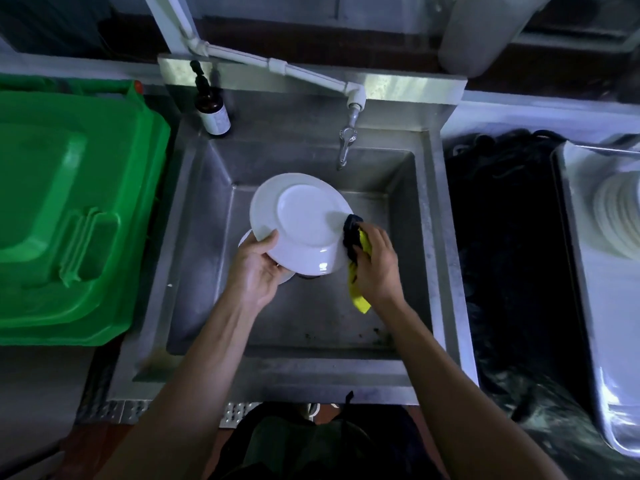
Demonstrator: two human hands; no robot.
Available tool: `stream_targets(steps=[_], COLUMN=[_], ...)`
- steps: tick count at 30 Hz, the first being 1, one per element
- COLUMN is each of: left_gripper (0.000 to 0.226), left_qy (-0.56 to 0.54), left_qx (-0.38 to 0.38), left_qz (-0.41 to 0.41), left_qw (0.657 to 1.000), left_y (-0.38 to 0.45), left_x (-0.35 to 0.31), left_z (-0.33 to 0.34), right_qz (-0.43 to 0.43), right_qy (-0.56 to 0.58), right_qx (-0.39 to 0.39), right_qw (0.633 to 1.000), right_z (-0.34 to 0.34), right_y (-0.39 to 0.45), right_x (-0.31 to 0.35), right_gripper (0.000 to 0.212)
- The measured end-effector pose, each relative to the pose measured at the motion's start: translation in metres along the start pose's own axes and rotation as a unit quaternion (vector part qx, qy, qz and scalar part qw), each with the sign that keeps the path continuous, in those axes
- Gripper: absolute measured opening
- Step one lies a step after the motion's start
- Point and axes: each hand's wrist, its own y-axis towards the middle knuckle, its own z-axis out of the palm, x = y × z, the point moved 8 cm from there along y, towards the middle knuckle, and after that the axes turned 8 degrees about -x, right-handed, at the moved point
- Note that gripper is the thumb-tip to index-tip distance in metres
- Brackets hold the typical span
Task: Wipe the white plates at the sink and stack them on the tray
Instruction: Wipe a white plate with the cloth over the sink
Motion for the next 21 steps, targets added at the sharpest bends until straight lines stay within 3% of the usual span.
stream_targets(steps=[7,10,14,21], left_gripper=[0.023,0.017,0.038,0.028], left_qy=[0.199,0.305,0.463,0.622], left_qx=[0.056,0.074,0.117,0.207], left_qz=[0.077,0.132,0.228,0.406], left_qw=[0.975,0.94,0.849,0.637], left_y=[-0.013,-0.019,-0.024,-0.055], left_x=[-0.021,-0.024,-0.018,0.043], left_z=[0.047,0.081,0.137,0.249], right_qz=[0.006,-0.01,-0.015,-0.018], right_qy=[-0.064,-0.098,-0.114,-0.109], right_qx=[-0.008,-0.019,-0.05,-0.119], right_qw=[0.998,0.995,0.992,0.987], right_z=[-0.047,-0.073,-0.113,-0.21], right_y=[0.001,-0.001,0.004,0.01], right_x=[-0.01,-0.011,-0.013,-0.037], right_gripper=[0.037,0.036,0.036,0.041])
